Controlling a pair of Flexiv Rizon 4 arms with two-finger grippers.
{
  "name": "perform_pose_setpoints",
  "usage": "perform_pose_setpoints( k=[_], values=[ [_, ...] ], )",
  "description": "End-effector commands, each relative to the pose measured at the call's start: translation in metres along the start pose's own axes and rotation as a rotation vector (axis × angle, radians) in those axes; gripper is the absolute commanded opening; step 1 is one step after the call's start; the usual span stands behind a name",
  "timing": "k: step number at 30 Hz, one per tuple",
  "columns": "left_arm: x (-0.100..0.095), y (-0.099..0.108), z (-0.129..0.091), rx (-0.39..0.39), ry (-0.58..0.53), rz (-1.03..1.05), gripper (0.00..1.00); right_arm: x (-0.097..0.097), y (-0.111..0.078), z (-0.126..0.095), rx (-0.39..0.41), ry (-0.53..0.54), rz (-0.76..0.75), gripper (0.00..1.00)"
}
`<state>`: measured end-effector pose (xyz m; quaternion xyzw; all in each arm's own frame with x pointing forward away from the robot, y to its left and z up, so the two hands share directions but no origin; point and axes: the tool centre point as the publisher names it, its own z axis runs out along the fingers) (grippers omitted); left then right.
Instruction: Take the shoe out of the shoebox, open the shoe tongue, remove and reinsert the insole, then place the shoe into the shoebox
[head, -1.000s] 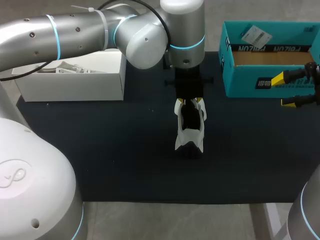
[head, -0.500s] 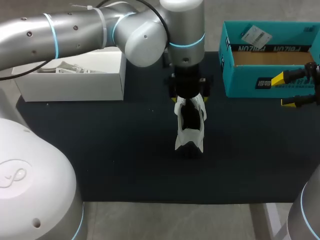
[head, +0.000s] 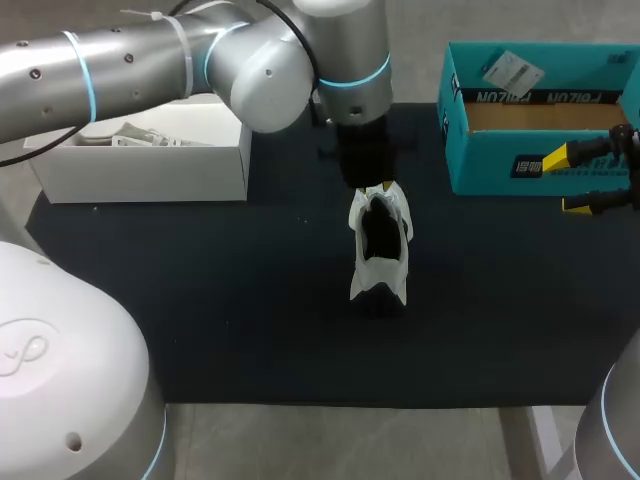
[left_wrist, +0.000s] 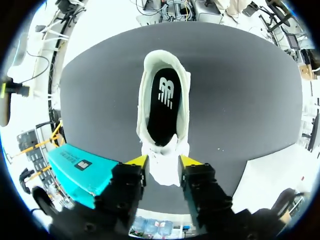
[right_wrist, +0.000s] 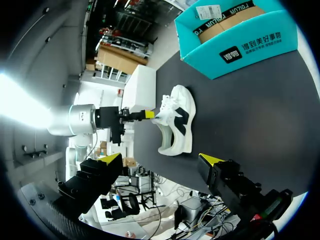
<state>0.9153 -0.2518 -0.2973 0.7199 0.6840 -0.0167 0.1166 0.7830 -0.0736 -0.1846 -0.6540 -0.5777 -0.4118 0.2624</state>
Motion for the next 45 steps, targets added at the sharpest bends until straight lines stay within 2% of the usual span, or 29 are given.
perform_pose_setpoints(
  k=[1, 4, 16, 22, 45],
  values=[
    [-0.003, 0.007, 0.014, 0.037, 0.007, 0.026, 0.00, 0.000, -0.001, 0.000, -0.001, -0.003, 0.001, 1.00],
    [-0.001, 0.005, 0.017, 0.047, 0.023, 0.030, 0.00, 0.000, -0.001, 0.000, -0.001, -0.003, 0.001, 1.00],
    [0.004, -0.024, 0.028, 0.135, 0.063, 0.009, 0.00, 0.000, -0.001, 0.000, -0.001, -0.003, 0.001, 1.00],
    [0.001, -0.023, 0.002, 0.171, -0.025, -0.141, 0.00, 0.000, -0.001, 0.000, -0.001, -0.003, 0.001, 1.00],
    [0.001, -0.023, 0.002, 0.171, -0.025, -0.141, 0.00, 0.000, -0.001, 0.000, -0.001, -0.003, 0.001, 1.00]
  ],
)
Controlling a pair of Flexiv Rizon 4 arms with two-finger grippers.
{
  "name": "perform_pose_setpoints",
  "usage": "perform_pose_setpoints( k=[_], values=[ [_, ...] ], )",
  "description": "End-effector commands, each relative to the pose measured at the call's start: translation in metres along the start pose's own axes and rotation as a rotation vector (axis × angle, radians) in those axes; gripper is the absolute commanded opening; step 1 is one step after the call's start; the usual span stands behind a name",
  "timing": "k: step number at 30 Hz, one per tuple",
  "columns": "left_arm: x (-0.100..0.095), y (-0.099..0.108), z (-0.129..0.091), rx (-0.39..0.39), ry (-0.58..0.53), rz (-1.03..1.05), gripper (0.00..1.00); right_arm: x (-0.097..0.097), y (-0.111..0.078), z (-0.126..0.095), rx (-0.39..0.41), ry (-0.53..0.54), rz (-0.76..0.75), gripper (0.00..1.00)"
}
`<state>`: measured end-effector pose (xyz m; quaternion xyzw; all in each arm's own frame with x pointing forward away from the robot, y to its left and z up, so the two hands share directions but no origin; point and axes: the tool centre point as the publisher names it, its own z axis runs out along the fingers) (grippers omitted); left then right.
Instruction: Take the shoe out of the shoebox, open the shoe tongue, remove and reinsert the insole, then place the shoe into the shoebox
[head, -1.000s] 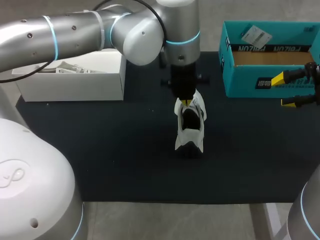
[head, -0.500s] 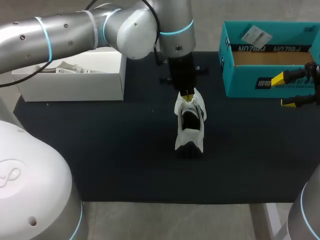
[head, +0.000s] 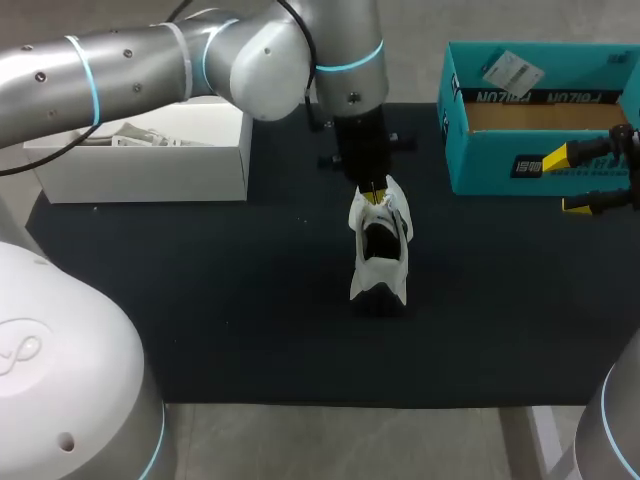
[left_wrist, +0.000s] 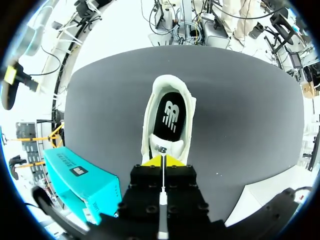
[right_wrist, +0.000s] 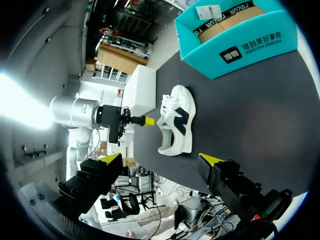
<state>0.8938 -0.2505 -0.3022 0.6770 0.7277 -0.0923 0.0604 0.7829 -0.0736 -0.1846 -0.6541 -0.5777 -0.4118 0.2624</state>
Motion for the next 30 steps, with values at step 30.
perform_pose_setpoints(
  k=[30],
  values=[
    [0.010, -0.042, -0.013, 0.031, 0.147, -1.399, 0.00, 0.000, -0.001, 0.000, -0.001, -0.003, 0.001, 1.00]
  ],
)
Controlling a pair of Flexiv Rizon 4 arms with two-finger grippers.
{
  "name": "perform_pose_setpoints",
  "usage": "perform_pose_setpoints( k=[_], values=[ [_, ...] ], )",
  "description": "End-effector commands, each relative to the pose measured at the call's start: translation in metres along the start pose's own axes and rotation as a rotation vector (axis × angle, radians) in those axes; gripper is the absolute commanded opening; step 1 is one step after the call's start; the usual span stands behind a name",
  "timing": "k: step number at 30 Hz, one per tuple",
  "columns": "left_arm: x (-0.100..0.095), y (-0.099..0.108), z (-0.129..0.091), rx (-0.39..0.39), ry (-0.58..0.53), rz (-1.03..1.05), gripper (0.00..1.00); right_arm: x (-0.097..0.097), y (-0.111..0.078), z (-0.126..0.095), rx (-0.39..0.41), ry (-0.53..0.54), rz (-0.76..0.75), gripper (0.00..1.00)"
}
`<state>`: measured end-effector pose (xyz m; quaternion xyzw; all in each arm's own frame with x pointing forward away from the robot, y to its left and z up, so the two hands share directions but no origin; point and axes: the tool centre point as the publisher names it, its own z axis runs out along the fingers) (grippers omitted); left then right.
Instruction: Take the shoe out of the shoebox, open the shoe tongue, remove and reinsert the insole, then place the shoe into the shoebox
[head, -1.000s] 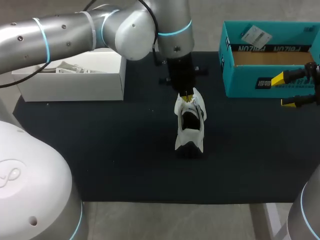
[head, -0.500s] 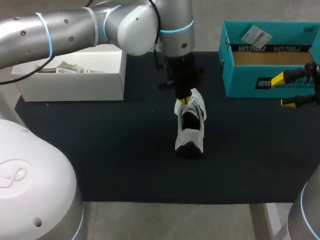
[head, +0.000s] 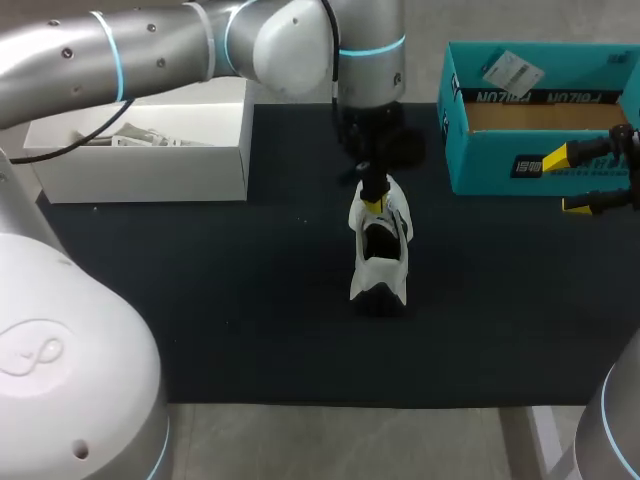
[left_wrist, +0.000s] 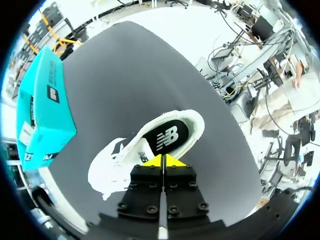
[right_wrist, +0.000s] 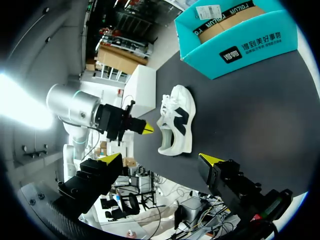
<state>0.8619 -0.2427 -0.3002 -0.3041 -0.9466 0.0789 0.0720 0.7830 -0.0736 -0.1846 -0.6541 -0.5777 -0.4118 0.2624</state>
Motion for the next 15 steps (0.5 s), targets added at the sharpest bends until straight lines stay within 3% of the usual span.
perform_pose_setpoints(
  k=[1, 4, 8, 10, 13, 15],
  values=[
    [0.013, -0.006, -0.011, 0.004, -0.072, -0.545, 0.00, 0.000, -0.001, 0.000, -0.001, -0.003, 0.001, 1.00],
    [0.021, -0.004, -0.017, -0.063, -0.127, -0.595, 0.00, 0.000, -0.001, 0.000, -0.001, -0.003, 0.001, 1.00],
    [0.032, -0.007, -0.015, -0.090, -0.134, -0.599, 0.00, 0.000, -0.001, 0.000, -0.001, -0.003, 0.001, 1.00],
    [0.036, -0.010, -0.012, -0.079, -0.132, -0.598, 0.31, 0.000, -0.001, 0.000, -0.001, -0.003, 0.001, 1.00],
    [0.041, -0.012, -0.008, -0.063, -0.177, -0.625, 0.42, 0.000, -0.001, 0.000, -0.001, -0.003, 0.001, 1.00],
    [0.044, -0.015, -0.005, -0.029, -0.200, -0.623, 0.40, 0.000, -0.001, 0.000, -0.001, -0.003, 0.001, 1.00]
  ],
)
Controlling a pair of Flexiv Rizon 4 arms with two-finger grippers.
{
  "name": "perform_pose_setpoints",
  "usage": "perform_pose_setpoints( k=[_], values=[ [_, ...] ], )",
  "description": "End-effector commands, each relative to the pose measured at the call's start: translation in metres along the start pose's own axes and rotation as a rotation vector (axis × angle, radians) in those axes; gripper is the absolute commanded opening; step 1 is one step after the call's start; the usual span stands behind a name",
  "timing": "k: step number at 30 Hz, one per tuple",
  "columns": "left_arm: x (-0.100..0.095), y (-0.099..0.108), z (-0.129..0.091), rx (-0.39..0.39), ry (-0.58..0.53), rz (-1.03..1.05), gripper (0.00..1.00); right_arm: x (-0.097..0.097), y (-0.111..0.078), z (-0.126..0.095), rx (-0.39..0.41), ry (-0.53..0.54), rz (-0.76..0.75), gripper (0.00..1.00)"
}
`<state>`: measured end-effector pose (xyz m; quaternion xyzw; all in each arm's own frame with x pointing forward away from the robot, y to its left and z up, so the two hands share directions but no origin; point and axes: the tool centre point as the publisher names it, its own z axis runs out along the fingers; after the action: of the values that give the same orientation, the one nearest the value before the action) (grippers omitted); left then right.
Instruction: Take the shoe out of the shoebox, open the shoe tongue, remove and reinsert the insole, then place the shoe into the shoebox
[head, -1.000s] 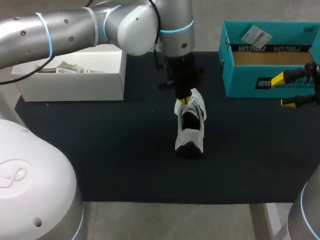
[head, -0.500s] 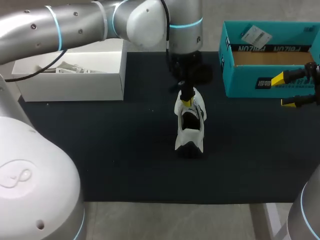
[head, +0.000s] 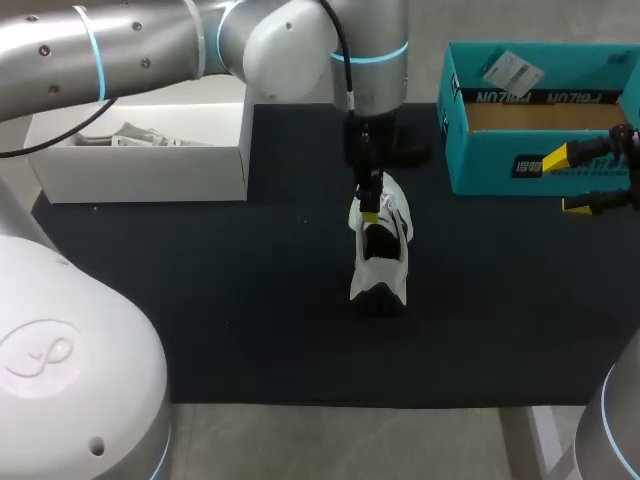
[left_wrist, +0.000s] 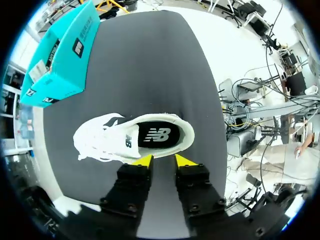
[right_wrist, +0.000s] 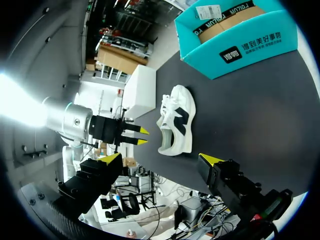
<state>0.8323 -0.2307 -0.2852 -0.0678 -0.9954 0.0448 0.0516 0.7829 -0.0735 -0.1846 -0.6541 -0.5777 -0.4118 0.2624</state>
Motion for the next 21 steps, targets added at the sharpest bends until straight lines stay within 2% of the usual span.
perform_pose_setpoints(
  k=[1, 3, 4, 9, 18, 19, 21],
  values=[
    [0.014, 0.000, 0.007, 0.072, -0.120, -0.141, 0.40, 0.000, -0.001, 0.000, -0.001, -0.003, 0.001, 1.00],
    [0.016, -0.001, 0.011, 0.080, -0.113, -0.132, 0.41, 0.000, -0.001, 0.000, -0.001, -0.003, 0.001, 1.00],
    [0.017, -0.002, 0.011, 0.112, -0.108, -0.127, 0.42, 0.000, -0.001, 0.000, -0.001, -0.003, 0.001, 1.00],
    [0.027, -0.008, 0.014, 0.139, -0.073, -0.058, 0.38, 0.000, -0.001, 0.000, -0.001, -0.003, 0.001, 1.00],
    [0.040, -0.017, 0.027, 0.126, -0.017, -0.028, 0.48, 0.000, -0.001, 0.000, -0.001, -0.003, 0.001, 1.00],
    [0.041, -0.018, 0.030, 0.123, -0.006, -0.019, 0.52, 0.000, -0.001, 0.000, -0.001, -0.003, 0.001, 1.00],
    [0.042, -0.021, 0.037, 0.134, 0.016, -0.020, 0.87, 0.000, -0.001, 0.000, -0.001, -0.003, 0.001, 1.00]
  ],
)
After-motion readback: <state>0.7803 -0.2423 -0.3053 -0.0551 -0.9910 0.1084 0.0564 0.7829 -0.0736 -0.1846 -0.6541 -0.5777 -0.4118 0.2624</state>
